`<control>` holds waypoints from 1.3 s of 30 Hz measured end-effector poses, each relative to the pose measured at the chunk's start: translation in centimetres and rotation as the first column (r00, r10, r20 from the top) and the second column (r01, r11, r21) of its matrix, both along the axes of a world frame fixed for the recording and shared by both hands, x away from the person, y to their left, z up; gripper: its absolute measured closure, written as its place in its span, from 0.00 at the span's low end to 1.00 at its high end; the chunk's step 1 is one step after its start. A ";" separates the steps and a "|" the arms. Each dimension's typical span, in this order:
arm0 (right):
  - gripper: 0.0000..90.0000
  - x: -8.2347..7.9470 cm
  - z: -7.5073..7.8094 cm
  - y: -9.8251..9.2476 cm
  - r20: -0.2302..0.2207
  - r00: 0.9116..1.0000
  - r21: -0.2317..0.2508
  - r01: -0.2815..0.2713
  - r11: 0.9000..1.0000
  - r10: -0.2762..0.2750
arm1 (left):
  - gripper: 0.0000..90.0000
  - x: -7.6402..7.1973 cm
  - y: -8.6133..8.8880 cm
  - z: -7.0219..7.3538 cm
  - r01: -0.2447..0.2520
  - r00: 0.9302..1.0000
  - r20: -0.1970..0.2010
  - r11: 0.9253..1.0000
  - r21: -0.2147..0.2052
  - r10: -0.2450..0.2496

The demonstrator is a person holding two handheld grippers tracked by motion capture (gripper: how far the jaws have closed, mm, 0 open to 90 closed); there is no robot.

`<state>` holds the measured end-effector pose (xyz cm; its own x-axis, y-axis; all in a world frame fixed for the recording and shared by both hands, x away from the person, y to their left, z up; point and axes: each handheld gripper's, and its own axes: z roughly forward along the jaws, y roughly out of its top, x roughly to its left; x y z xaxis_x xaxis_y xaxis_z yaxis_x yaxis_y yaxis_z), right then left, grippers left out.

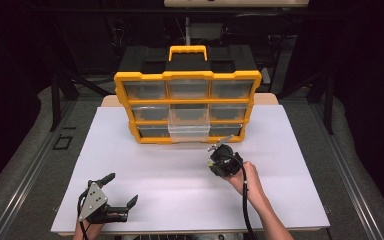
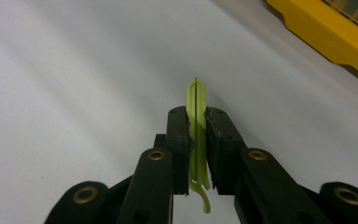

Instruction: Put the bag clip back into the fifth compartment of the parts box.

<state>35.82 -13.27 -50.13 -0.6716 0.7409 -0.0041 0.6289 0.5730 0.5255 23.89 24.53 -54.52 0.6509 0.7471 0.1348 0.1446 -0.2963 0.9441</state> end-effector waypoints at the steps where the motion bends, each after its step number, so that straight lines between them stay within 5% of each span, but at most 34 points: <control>1: 0.89 0.0 0.0 -0.1 0.005 1.000 -0.004 0.004 1.000 -0.004 | 0.00 0.0 0.0 0.0 0.000 1.000 0.000 1.000 0.000 0.000; 17: 0.89 0.4 0.7 -1.4 0.036 0.999 0.007 -0.024 1.000 0.024 | 0.00 0.1 0.0 -0.1 -0.006 1.000 -0.007 1.000 -0.004 0.006; 39: 0.89 1.3 0.8 -2.5 0.019 1.000 0.012 -0.004 1.000 0.003 | 0.00 0.2 0.1 -0.1 -0.015 1.000 -0.014 1.000 0.001 0.015</control>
<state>37.12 -15.79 -49.33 -0.6741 0.7386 -0.0086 0.6166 0.5690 0.5441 24.05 24.60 -54.67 0.6415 0.7567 0.1258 0.1627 -0.2944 0.9417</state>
